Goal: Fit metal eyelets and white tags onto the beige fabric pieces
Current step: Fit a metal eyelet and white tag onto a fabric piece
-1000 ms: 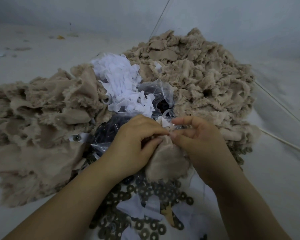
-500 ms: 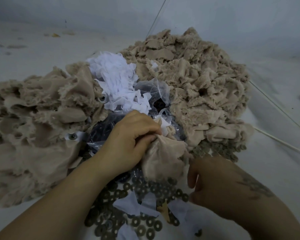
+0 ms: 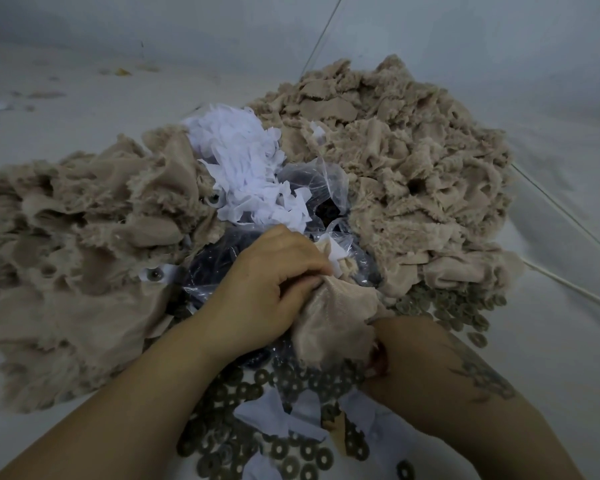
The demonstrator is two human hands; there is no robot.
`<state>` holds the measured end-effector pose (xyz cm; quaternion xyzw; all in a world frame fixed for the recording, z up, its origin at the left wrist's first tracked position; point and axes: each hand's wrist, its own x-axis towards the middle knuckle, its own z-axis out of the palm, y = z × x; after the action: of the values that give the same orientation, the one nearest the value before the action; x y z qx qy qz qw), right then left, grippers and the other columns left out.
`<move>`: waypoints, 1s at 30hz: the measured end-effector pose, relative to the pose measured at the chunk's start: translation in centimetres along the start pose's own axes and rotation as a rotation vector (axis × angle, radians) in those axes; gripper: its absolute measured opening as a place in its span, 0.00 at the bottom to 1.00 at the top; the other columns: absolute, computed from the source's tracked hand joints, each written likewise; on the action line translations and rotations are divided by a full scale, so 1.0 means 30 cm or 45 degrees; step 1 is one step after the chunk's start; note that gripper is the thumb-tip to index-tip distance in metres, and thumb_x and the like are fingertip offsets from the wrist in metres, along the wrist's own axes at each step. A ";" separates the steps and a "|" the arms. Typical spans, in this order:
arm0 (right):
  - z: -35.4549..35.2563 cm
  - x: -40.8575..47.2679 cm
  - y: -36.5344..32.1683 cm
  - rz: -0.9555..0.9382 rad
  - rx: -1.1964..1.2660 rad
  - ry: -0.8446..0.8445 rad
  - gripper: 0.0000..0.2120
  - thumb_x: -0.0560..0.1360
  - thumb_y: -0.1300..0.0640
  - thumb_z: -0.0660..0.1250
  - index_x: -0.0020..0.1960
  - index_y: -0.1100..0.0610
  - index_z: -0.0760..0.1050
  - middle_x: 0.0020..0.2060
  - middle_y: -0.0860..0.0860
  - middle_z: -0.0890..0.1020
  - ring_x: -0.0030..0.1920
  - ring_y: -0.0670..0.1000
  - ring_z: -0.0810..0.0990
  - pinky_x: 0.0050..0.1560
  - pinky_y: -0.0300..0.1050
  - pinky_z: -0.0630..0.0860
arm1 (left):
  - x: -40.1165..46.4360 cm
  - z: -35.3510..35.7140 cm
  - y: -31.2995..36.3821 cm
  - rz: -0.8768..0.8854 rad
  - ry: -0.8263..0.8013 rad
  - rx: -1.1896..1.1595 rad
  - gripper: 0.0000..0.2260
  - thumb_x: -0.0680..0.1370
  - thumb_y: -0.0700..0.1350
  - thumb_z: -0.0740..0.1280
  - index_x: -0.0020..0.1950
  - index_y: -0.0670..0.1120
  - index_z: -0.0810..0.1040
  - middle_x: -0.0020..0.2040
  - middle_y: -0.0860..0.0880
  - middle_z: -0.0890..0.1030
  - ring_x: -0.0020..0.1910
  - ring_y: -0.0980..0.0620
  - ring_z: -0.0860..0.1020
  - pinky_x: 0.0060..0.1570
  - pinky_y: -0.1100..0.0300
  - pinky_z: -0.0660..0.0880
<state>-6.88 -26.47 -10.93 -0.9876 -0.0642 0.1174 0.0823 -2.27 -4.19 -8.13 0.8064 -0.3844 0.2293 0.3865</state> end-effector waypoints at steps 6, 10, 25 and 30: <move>-0.059 0.012 -0.018 -0.054 -0.071 -0.039 0.07 0.69 0.42 0.68 0.45 0.42 0.78 0.41 0.40 0.77 0.41 0.43 0.76 0.44 0.37 0.75 | 0.001 0.000 -0.003 -0.004 0.016 0.011 0.06 0.74 0.33 0.71 0.48 0.40 0.84 0.46 0.49 0.82 0.48 0.51 0.78 0.52 0.54 0.74; -0.078 -0.001 -0.036 -0.076 -0.050 -0.046 0.05 0.73 0.45 0.68 0.48 0.44 0.78 0.45 0.42 0.79 0.45 0.45 0.77 0.49 0.37 0.74 | 0.001 -0.002 -0.004 0.004 0.025 0.018 0.05 0.74 0.33 0.70 0.48 0.39 0.84 0.45 0.48 0.82 0.47 0.51 0.78 0.51 0.53 0.74; -0.279 0.039 -0.102 -0.202 1.028 0.780 0.09 0.72 0.62 0.74 0.44 0.48 0.84 0.30 0.44 0.84 0.33 0.40 0.83 0.35 0.27 0.77 | 0.001 0.004 -0.012 0.078 0.067 0.116 0.06 0.75 0.32 0.70 0.48 0.38 0.85 0.46 0.45 0.82 0.46 0.47 0.78 0.51 0.59 0.73; -0.237 0.122 -0.185 -0.239 1.644 0.436 0.05 0.72 0.66 0.74 0.42 0.58 0.83 0.31 0.56 0.85 0.30 0.48 0.83 0.32 0.36 0.79 | -0.001 0.003 -0.013 0.081 0.107 0.113 0.05 0.76 0.33 0.70 0.48 0.40 0.85 0.47 0.47 0.82 0.46 0.51 0.76 0.51 0.61 0.72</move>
<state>-2.23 -21.57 -3.94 -0.7352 -0.0529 -0.0338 0.6749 -1.98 -4.09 -8.38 0.7998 -0.3827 0.2920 0.3588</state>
